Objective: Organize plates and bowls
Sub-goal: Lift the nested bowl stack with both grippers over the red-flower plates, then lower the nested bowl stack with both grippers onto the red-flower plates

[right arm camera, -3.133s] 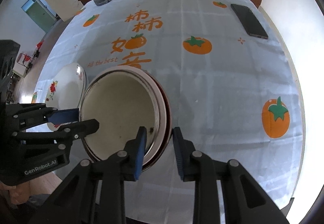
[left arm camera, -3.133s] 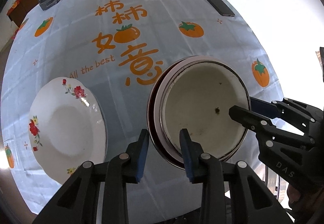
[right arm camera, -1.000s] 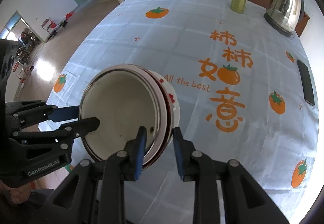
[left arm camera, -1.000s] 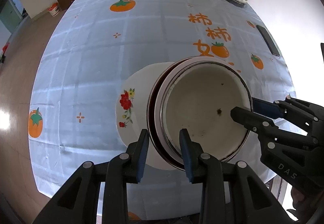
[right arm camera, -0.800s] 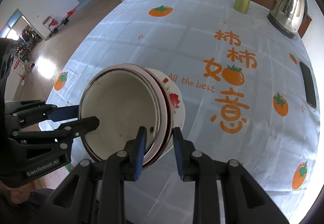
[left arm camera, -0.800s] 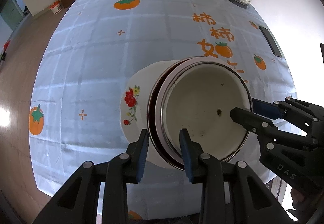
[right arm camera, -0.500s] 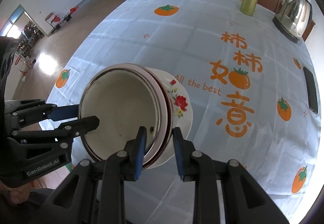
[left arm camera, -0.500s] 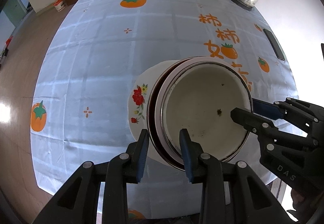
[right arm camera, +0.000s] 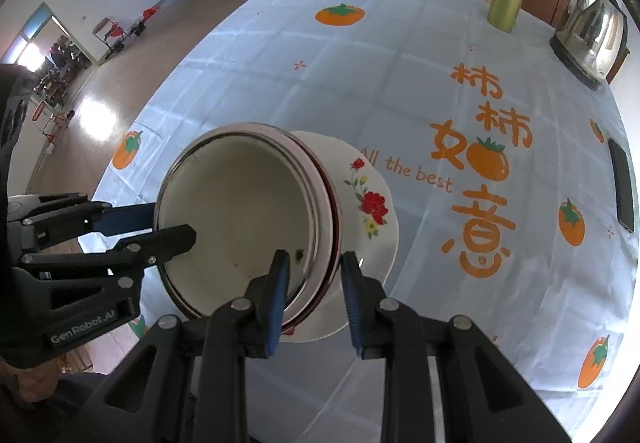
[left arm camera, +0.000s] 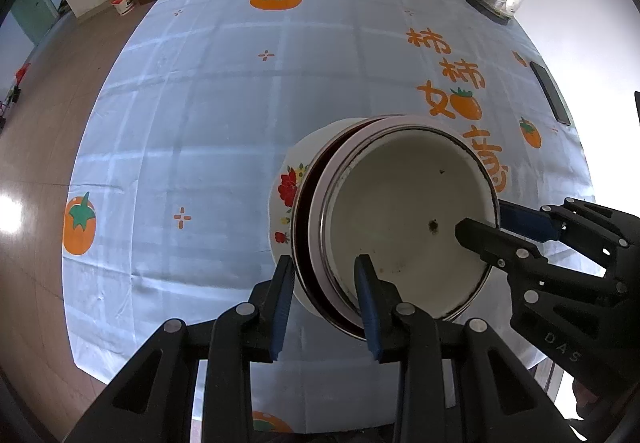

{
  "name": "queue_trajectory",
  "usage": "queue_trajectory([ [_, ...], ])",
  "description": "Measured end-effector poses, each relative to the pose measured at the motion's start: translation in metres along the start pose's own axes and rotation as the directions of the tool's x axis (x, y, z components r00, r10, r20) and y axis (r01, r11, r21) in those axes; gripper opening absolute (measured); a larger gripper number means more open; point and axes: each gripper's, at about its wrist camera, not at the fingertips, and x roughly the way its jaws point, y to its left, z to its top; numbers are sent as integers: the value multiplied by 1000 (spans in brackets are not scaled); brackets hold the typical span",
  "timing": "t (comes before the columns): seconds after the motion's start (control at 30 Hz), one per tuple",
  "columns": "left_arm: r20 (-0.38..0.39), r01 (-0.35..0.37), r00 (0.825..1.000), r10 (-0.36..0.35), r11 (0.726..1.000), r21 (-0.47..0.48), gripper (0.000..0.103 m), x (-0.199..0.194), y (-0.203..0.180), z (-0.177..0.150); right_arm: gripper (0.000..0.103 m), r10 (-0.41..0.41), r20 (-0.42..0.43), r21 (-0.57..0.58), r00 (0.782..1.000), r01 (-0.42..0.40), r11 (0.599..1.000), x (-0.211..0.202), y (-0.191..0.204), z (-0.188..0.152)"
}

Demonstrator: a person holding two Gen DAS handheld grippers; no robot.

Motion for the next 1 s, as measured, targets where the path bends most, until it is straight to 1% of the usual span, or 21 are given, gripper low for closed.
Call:
queue_trajectory([
  [1.0, -31, -4, 1000, 3, 1000, -18, 33, 13, 3, 6, 27, 3, -24, -1, 1000, -3, 1000, 15, -4, 7],
])
